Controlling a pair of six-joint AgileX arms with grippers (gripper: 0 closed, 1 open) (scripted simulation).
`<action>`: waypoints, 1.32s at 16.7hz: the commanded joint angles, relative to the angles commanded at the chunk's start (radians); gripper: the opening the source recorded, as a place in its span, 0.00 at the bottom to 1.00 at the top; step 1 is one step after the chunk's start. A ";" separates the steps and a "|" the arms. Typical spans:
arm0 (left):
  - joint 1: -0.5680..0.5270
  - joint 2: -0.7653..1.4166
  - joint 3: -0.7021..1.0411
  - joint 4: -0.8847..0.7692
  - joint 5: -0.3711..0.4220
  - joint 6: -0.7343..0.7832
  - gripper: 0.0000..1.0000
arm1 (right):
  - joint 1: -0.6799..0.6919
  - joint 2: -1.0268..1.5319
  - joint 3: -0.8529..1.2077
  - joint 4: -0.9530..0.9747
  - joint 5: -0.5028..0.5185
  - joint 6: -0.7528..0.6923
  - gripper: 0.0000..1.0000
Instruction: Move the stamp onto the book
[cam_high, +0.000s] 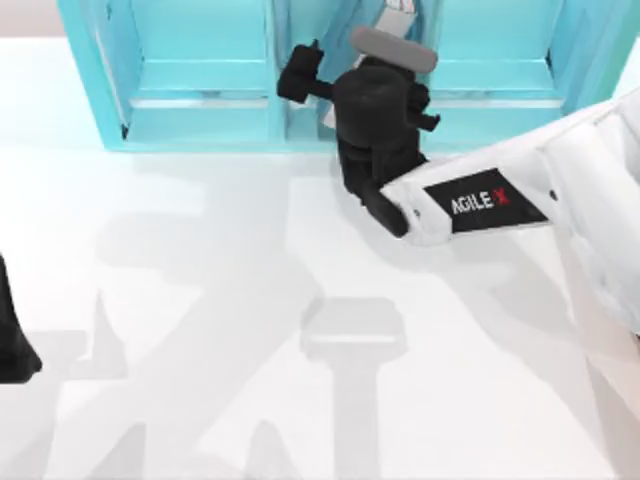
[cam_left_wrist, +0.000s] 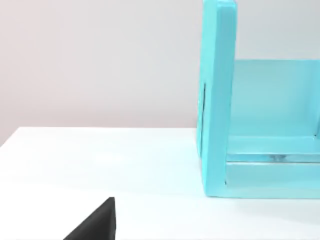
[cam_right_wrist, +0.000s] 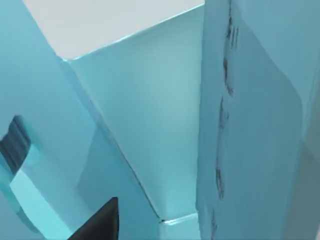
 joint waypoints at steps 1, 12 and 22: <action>0.000 0.000 0.000 0.000 0.000 0.000 1.00 | 0.000 0.000 0.000 0.000 0.000 0.000 1.00; 0.000 0.000 0.000 0.000 0.000 0.000 1.00 | 0.000 0.000 0.000 0.000 0.000 0.000 0.25; 0.000 0.000 0.000 0.000 0.000 0.000 1.00 | 0.000 0.000 0.000 0.000 0.000 0.000 0.00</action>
